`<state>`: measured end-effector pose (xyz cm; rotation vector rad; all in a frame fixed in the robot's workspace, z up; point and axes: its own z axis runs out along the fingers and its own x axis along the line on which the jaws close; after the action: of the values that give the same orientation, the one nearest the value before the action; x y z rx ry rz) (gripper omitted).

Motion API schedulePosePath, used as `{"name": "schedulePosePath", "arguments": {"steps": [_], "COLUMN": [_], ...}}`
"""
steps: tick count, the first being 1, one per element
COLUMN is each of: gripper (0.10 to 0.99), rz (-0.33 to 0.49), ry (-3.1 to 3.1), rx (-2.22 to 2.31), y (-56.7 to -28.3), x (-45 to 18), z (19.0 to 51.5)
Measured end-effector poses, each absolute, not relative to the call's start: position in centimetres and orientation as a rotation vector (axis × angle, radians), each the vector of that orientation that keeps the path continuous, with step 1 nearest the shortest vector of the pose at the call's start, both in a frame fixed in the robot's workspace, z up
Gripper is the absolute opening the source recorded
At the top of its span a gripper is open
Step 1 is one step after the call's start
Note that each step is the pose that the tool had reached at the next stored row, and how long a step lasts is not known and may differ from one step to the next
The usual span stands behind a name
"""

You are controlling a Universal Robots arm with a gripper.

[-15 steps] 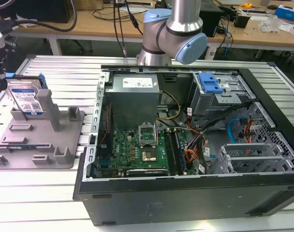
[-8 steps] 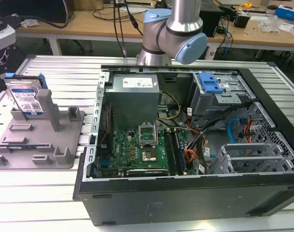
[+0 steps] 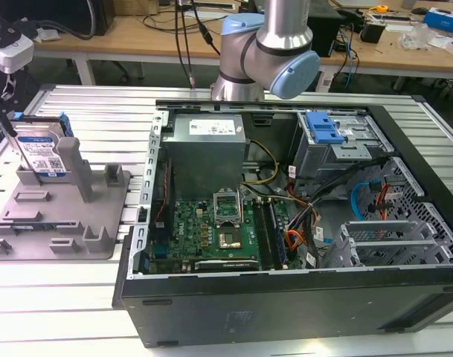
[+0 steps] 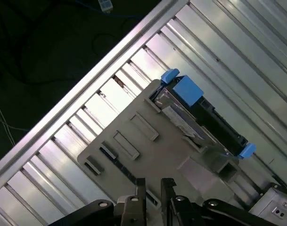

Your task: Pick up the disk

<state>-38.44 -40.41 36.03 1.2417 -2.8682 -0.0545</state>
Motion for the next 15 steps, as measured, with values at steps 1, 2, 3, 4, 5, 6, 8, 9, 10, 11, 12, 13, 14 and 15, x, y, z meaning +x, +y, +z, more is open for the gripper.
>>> {"name": "schedulePosePath", "arguments": {"steps": [1, 2, 3, 4, 5, 6, 8, 9, 10, 11, 12, 13, 14, 15], "gripper": [0.357, 0.357, 0.416, 0.478, 0.541, 0.541, 0.541, 0.541, 0.541, 0.541, 0.541, 0.541, 0.541, 0.541], "rz": [-0.054, -0.054, -0.054, -0.053, -0.053, -0.052, -0.051, -0.05, -0.05, -0.049, -0.049, -0.049, -0.048, -0.048], "ry": [-2.855, -2.842, -2.822, -2.809, -2.79, -2.752, -2.674, -2.629, -2.614, -2.596, -2.582, -2.564, -2.539, -2.522], "rx": [1.272, 1.299, 1.341, 1.367, 1.404, 1.475, 1.61, 1.681, 1.703, 1.73, 1.751, 1.776, 1.811, 1.834], "y": [-40.41, -40.41, -40.41, -40.41, -40.41, -40.41, -40.41, -40.41, -40.4, -40.41, -40.41, -40.41, -40.41, -40.41], "x": [-38.44, -38.44, -38.43, -38.43, -38.43, -38.43, -38.43, -38.43, -38.43, -38.43, -38.43, -38.43, -38.43, -38.43], "z": [36.01, 36.0, 35.98, 35.96, 35.94, 35.91, 35.85, 35.81, 35.8, 35.78, 35.77, 35.75, 35.74, 35.72]}}
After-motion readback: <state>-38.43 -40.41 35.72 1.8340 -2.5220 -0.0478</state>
